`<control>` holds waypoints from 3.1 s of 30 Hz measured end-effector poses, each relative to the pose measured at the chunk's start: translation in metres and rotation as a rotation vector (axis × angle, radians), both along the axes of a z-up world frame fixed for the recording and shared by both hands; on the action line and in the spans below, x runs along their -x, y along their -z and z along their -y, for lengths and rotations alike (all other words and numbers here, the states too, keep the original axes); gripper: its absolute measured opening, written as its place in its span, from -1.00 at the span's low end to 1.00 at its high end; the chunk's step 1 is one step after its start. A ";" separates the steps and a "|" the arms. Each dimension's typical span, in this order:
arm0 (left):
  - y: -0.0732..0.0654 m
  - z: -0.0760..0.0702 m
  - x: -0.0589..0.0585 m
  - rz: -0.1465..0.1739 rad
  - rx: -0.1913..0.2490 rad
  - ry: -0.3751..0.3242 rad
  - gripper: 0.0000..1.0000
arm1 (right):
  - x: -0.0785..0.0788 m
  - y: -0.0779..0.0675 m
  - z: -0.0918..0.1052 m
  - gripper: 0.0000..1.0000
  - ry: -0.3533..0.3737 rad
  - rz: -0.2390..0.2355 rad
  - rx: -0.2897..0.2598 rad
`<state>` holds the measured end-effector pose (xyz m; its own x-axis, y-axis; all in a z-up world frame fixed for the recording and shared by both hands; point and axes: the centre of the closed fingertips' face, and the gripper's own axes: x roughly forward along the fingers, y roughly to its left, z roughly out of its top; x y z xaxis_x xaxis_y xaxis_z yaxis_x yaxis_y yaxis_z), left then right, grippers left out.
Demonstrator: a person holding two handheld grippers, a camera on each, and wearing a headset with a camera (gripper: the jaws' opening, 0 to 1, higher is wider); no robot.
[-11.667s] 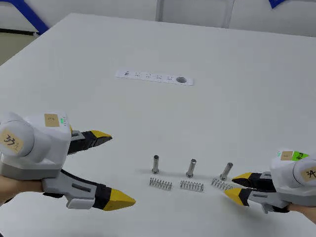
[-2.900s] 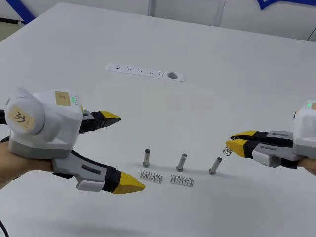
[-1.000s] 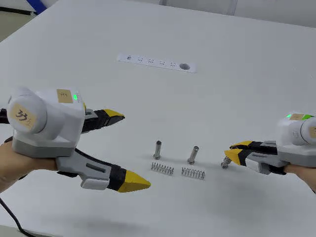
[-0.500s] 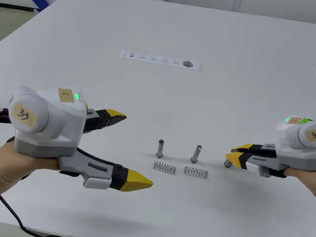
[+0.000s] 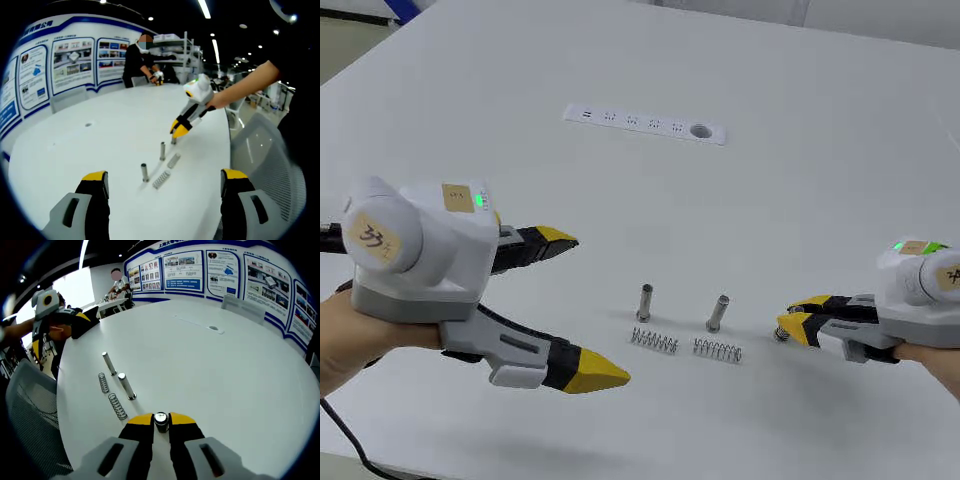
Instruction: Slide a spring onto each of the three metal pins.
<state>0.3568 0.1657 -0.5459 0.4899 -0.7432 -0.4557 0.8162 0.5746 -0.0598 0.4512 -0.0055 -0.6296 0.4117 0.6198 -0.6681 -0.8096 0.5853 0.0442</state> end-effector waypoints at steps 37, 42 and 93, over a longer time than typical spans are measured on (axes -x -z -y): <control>0.000 -0.001 0.004 0.001 0.003 0.004 0.89 | 0.040 -0.028 -0.050 -0.65 -0.207 0.041 -0.048; 0.002 -0.002 0.005 -0.003 0.003 0.000 0.88 | 0.054 -0.007 -0.051 -0.64 -0.303 0.011 0.034; 0.007 0.017 0.005 -0.016 -0.012 0.042 0.75 | 0.067 -0.023 -0.063 -0.78 -0.446 0.053 0.093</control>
<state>0.3516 0.1483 -0.5534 0.4511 -0.7572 -0.4724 0.8384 0.5410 -0.0665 0.3844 0.0575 -0.6065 0.1531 0.6823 -0.7149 -0.9831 0.1786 -0.0401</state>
